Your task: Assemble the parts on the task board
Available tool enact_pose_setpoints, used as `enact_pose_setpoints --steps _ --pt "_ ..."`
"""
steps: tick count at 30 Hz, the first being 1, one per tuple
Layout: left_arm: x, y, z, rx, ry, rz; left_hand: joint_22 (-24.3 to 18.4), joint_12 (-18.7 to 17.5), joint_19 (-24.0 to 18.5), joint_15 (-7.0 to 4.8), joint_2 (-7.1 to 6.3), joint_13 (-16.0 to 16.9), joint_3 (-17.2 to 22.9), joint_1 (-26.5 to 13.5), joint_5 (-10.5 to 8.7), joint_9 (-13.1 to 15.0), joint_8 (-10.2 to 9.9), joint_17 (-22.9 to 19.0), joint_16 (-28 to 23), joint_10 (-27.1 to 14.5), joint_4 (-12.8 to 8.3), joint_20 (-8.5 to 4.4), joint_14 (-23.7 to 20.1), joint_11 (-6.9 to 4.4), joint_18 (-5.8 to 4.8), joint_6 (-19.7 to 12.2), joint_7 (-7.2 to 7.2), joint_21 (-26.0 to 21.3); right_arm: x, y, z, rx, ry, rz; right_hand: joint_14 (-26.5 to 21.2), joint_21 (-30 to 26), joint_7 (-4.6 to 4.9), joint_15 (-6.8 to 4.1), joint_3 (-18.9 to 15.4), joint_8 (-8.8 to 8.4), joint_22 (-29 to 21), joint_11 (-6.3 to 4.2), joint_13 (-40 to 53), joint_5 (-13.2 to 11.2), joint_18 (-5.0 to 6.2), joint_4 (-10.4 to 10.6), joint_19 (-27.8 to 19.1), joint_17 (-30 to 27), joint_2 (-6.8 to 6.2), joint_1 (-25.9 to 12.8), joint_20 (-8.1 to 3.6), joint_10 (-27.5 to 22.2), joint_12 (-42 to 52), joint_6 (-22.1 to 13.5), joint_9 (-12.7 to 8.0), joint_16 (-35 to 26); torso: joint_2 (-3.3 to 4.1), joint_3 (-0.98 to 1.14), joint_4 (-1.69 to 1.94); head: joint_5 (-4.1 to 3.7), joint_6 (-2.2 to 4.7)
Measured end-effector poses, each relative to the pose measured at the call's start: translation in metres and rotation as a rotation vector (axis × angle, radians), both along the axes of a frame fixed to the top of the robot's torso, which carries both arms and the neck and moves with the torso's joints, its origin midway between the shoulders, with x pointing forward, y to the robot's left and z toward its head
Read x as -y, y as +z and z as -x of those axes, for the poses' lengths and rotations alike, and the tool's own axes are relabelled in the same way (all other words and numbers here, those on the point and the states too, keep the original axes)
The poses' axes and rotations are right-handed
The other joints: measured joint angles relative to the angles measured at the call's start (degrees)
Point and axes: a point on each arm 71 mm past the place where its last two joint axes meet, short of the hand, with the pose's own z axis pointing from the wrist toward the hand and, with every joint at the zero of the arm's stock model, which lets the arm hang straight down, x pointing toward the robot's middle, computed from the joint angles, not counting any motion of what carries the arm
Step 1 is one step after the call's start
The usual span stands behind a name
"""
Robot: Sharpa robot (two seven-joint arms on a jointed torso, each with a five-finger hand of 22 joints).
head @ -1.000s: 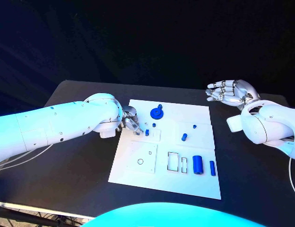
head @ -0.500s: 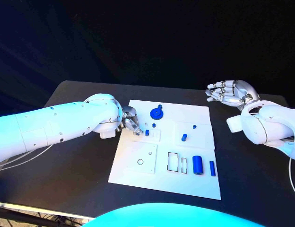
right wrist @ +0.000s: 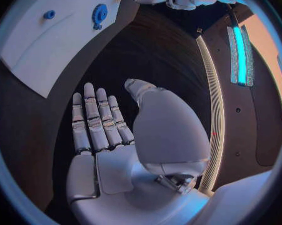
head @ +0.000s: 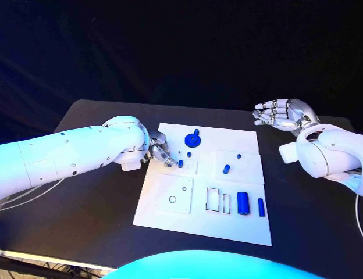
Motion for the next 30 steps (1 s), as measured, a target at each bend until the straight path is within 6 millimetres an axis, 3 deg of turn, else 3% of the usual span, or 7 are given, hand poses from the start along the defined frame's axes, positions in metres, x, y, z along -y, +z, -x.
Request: enact_pose_setpoints --steps 21,28,30 --pt "-0.005 0.012 0.000 0.034 0.017 0.023 -0.18 -0.44 0.00 0.00 0.53 -0.14 -2.57 -0.53 0.00 -0.16 -0.33 -0.01 0.00 0.00 0.38 0.00 0.00 0.01 0.00 0.00 0.00 -0.20 0.001 0.000 -0.001 0.001 -0.003 0.001 0.00 0.00 0.00 0.00 0.00 0.00 -0.19 0.00 0.00 0.00 0.00 0.00 0.00 -0.09 0.00 0.00 0.00 0.00 0.00 0.00 -0.06 0.00 -0.02 0.05 0.00 -0.38 0.37" --pt "-0.006 0.024 -0.003 0.067 0.039 0.060 -2.00 -3.15 -0.87 0.01 0.97 -3.91 -5.06 -0.97 0.00 -0.40 -0.96 -0.01 0.00 -2.23 0.47 0.02 0.00 0.71 0.00 -0.81 0.80 -1.36 0.002 0.000 -0.001 0.000 -0.005 0.002 0.00 0.00 0.00 0.00 0.00 0.00 -0.19 0.00 0.00 0.00 0.00 0.00 0.00 -0.08 0.00 0.00 0.00 0.00 0.00 0.00 -0.06 0.00 -0.04 0.05 0.00 -0.38 0.53" --pt "-0.007 0.027 -0.004 0.081 0.055 0.078 -3.99 -5.05 -2.25 0.01 1.17 -6.60 -6.48 -1.17 0.00 -0.43 -1.45 -0.01 -0.79 -3.98 0.51 0.13 0.00 1.01 0.00 -1.94 1.04 -2.46 0.002 0.000 -0.001 0.001 -0.006 0.003 0.00 0.00 0.00 0.00 0.00 0.00 -0.19 0.00 0.00 0.00 0.00 0.00 0.00 -0.08 0.00 0.00 0.00 0.00 0.00 0.00 -0.05 0.00 -0.04 0.05 0.00 -0.40 0.54"
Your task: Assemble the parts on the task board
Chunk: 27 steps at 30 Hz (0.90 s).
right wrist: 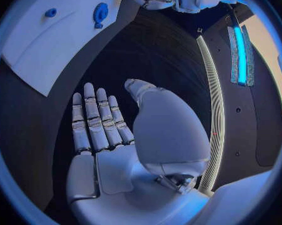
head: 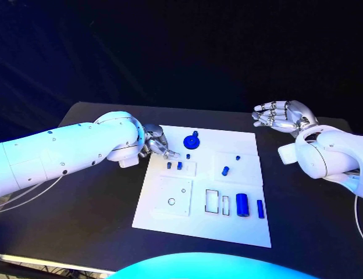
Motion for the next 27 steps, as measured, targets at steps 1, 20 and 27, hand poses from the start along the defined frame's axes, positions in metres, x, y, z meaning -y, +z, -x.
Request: enact_pose_setpoints --steps 1,20,27 --pt "-0.001 0.001 -0.001 0.007 0.008 0.009 -2.02 -1.97 -1.45 0.19 0.43 -2.41 -1.17 -0.42 -0.22 -0.07 -0.37 0.00 -1.00 -1.78 0.05 0.12 0.11 0.26 0.10 -1.06 0.34 -1.24 0.000 0.000 0.000 0.000 0.000 0.000 0.00 0.00 0.00 0.00 0.00 0.00 0.00 0.00 0.00 0.00 0.00 0.00 0.00 0.00 0.00 0.00 0.00 0.00 0.00 0.00 0.00 0.00 -0.01 0.01 0.00 -0.02 0.02" --pt "0.029 0.004 -0.001 0.293 -0.149 0.280 -31.72 -24.40 -21.66 6.77 -1.02 -30.18 0.57 25.79 0.15 -12.12 -7.77 -27.22 -22.80 -28.31 -0.99 5.73 -22.99 6.85 4.49 -13.98 6.75 -25.65 0.003 0.000 -0.001 0.001 -0.006 0.002 0.00 0.00 0.00 0.00 -0.17 0.00 -0.07 0.00 0.00 0.00 0.00 0.17 0.00 -0.05 0.00 0.00 0.00 0.00 0.00 0.00 -0.05 0.00 0.08 -0.06 0.02 -0.92 0.42" --pt "0.037 -0.003 -0.001 0.403 -0.249 0.229 -31.41 -26.76 -21.66 6.91 -2.23 -33.42 1.04 27.29 0.15 -14.09 -8.32 -28.64 -22.48 -27.88 -1.15 5.73 -23.15 7.28 4.48 -12.88 6.21 -25.65 0.003 0.000 -0.001 0.001 -0.006 0.002 0.00 0.00 0.00 0.00 -0.17 0.00 -0.07 0.00 0.00 0.00 0.00 0.17 0.00 -0.05 0.00 0.00 0.00 0.00 0.00 0.00 -0.05 0.00 0.08 -0.05 0.02 -1.04 0.43"
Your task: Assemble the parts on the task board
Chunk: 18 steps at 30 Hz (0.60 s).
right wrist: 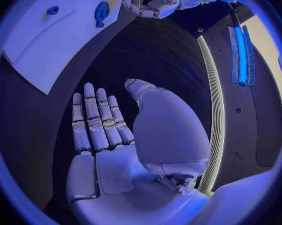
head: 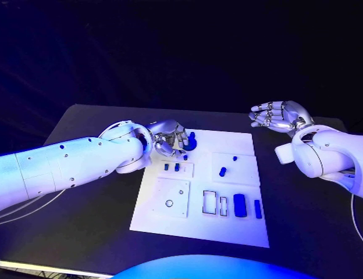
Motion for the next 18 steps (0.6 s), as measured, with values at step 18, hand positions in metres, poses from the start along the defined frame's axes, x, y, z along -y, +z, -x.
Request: enact_pose_setpoints --steps 18 --pt "0.015 -0.016 -0.006 0.064 -0.083 -0.147 1.11 -1.85 0.25 0.42 -0.44 -3.06 -0.33 0.44 0.00 -2.34 -0.91 3.24 4.88 -0.41 0.33 0.20 3.53 0.42 0.00 1.88 -0.64 1.66 -0.002 0.000 0.001 -0.001 0.005 -0.002 0.00 0.00 0.00 0.00 0.00 0.00 0.00 0.00 0.00 0.00 0.00 0.00 0.00 0.00 0.00 0.00 0.00 0.00 0.00 0.00 0.01 0.00 0.05 0.09 -0.09 -0.12 -0.16"
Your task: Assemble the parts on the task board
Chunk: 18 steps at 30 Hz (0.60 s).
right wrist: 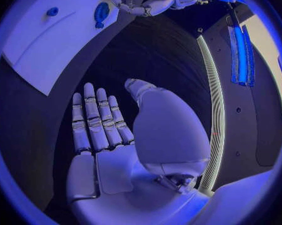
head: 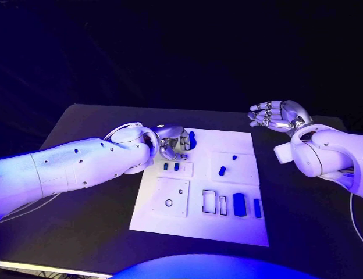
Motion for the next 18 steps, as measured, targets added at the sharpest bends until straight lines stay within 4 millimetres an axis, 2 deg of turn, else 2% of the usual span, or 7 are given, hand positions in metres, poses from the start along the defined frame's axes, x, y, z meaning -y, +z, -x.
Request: enact_pose_setpoints --steps 13,18 --pt "0.0039 -0.0067 -0.0035 -0.022 -0.014 -0.049 0.78 -0.12 0.00 0.03 0.25 -0.78 0.00 0.25 0.00 -0.84 -0.54 1.75 2.31 0.64 0.00 -0.01 1.43 0.17 0.00 0.97 -0.16 0.92 -0.0015 0.0001 0.0004 0.000 0.003 -0.001 0.00 0.00 0.00 0.00 0.00 0.00 0.00 0.00 0.00 0.00 0.00 0.00 0.00 0.01 0.00 0.00 0.00 0.00 0.00 0.00 0.00 0.00 -0.03 0.02 0.01 -0.12 -0.13" --pt "0.0052 -0.0087 -0.0045 -0.027 -0.016 -0.056 1.27 -0.12 0.00 -0.18 0.46 -1.20 0.57 0.92 0.00 -1.26 -0.54 2.26 3.25 1.36 -0.56 -0.01 1.63 -0.11 0.00 1.79 -0.15 1.82 -0.0021 0.0001 0.0005 -0.001 0.005 -0.002 0.03 0.00 0.00 -0.03 0.00 0.00 -0.08 0.00 0.00 0.00 0.00 0.00 0.00 -0.10 0.00 0.00 0.00 0.00 0.00 0.00 -0.02 0.00 -0.06 0.01 0.03 -0.19 -0.14"
